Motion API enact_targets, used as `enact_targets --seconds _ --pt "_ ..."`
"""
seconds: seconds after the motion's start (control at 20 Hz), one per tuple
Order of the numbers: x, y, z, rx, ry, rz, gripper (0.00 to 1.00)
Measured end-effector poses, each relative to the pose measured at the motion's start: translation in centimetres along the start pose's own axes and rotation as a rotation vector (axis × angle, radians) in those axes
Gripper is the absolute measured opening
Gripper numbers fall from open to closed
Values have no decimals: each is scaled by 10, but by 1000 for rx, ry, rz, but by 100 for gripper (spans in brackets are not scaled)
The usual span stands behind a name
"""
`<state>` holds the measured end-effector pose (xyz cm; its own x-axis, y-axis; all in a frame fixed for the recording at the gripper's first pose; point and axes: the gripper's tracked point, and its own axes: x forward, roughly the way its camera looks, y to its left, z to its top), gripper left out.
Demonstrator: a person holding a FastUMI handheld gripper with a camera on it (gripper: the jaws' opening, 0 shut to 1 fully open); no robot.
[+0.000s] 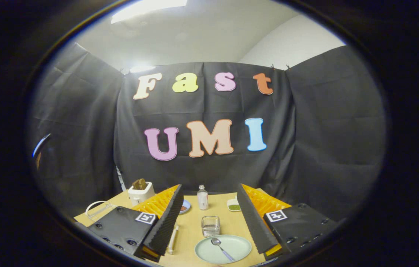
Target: Take the plate from the dish rack, then take the spoon from the basket and place it into the plate.
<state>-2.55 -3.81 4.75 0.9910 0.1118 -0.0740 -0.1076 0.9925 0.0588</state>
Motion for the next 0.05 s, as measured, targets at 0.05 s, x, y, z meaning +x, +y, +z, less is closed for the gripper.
enact_targets --seconds 0.05 --pt "0 2 1 0 -1 4 91"
